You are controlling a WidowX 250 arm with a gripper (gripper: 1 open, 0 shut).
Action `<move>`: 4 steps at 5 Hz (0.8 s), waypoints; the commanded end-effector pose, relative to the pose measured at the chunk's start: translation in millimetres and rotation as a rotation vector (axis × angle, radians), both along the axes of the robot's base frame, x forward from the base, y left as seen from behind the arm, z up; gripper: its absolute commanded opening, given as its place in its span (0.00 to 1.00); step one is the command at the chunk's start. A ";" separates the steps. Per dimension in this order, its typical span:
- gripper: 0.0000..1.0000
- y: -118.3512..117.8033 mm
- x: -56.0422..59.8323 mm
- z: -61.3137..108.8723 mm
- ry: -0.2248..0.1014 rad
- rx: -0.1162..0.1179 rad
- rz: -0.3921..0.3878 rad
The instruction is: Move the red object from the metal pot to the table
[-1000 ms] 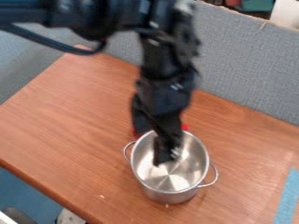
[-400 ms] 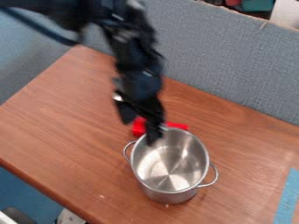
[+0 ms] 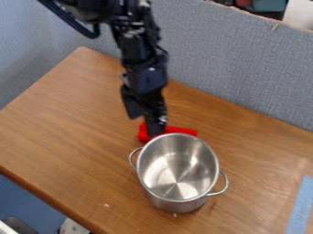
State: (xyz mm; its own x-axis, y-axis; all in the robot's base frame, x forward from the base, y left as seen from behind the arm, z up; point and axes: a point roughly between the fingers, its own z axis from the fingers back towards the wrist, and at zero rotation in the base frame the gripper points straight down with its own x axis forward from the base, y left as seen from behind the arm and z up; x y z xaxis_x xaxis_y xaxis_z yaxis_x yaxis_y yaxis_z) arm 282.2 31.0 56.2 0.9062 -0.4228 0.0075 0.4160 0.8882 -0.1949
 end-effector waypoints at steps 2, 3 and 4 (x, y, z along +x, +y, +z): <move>1.00 -57.6 36.1 -26.6 0.007 0.018 -0.016; 0.00 -77.6 55.2 -32.2 -0.010 0.020 0.030; 0.00 -102.5 57.4 -36.1 -0.033 0.033 -0.106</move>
